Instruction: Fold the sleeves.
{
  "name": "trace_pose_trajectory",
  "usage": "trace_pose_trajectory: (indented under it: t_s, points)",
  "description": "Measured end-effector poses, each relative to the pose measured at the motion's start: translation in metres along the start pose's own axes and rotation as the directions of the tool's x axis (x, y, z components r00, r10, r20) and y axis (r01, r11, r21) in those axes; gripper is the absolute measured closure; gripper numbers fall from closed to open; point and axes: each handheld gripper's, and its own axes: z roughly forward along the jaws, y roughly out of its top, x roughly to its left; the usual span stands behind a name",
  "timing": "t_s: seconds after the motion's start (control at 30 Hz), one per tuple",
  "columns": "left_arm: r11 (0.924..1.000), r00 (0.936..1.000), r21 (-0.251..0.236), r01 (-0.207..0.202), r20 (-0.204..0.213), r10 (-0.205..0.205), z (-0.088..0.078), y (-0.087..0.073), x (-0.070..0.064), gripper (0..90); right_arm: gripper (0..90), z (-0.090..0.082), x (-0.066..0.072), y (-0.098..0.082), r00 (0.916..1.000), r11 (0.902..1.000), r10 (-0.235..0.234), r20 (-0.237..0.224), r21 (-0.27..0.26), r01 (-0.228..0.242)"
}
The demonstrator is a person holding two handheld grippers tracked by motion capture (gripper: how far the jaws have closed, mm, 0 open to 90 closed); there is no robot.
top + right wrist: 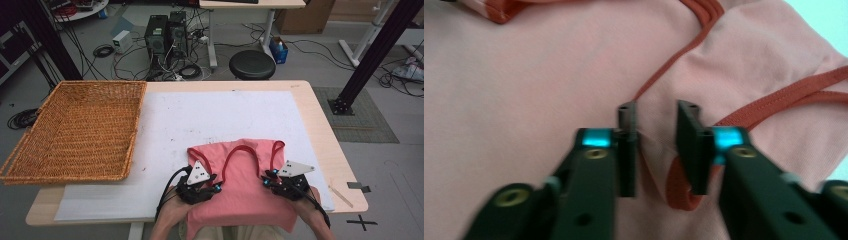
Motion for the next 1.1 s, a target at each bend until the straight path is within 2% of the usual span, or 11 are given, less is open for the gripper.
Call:
trace_pose_trajectory:
  t_s: [0.1, 0.2, 0.23, 0.3, 0.4, 0.53, 0.63, 0.73, 0.83, 1.0, 1.1]
  points:
    - [1.0, 1.0, 0.003, 0.0, -0.005, 0.0, 0.0, -0.001, 0.0, 69.1, 85.3, -0.003, -0.001, -0.001, 0.9999, 0.9998, 0.01, 0.003, -0.018, -0.01]
    - [0.9999, 0.9999, -0.012, 0.012, -0.004, -0.012, -0.004, -0.002, 0.002, 81.0, 87.4, -0.008, -0.006, -0.003, 0.9985, 0.9978, 0.049, -0.022, -0.044, -0.05]
    - [0.9997, 0.9998, -0.019, 0.017, -0.004, -0.017, -0.006, -0.002, 0.002, 81.0, 88.0, -0.017, -0.009, -0.005, 0.9928, 0.9895, 0.109, -0.051, -0.09, -0.113]
    - [0.9994, 0.9998, -0.027, 0.02, -0.001, -0.02, -0.01, -0.002, 0.002, 84.6, 88.2, -0.028, -0.011, -0.008, 0.9806, 0.9743, 0.164, -0.108, -0.139, -0.178]
    - [0.9995, 0.9996, -0.02, 0.023, 0.016, -0.022, -0.013, -0.006, 0.002, 86.0, 88.2, -0.039, -0.012, -0.013, 0.9665, 0.9572, 0.202, -0.159, -0.177, -0.229]
    - [0.9997, 0.9993, 0.012, 0.023, 0.029, -0.023, -0.014, -0.012, -0.001, 86.0, 86.7, -0.038, -0.008, -0.025, 0.968, 0.9707, 0.199, -0.153, -0.105, -0.216]
    - [0.9991, 0.999, -0.023, 0.036, 0.025, -0.035, -0.02, -0.01, 0.0, 78.9, 72.9, -0.041, -0.007, -0.03, 0.9703, 0.9704, 0.196, -0.142, -0.114, -0.213]
    - [0.9977, 0.9989, -0.057, 0.036, 0.031, -0.034, -0.025, -0.004, 0.003, 70.9, 68.1, -0.048, -0.008, -0.026, 0.9727, 0.9665, 0.181, -0.145, -0.156, -0.203]
    - [0.999, 0.9992, -0.045, 0.001, 0.039, 0.0, -0.022, 0.001, 0.001, 67.1, 65.9, -0.049, -0.006, -0.019, 0.9832, 0.9768, 0.118, -0.139, -0.162, -0.14]
    - [0.9998, 0.9991, 0.017, -0.014, 0.04, 0.013, -0.004, -0.004, -0.003, 65.3, 65.1, -0.029, 0.007, -0.015, 0.9923, 0.9974, 0.014, -0.124, -0.068, -0.022]
    - [0.9989, 0.9996, 0.046, -0.006, 0.027, 0.005, 0.001, -0.005, -0.002, 73.5, 74.6, -0.017, 0.01, -0.017, 0.9958, 0.9998, -0.006, -0.091, -0.019, 0.004]
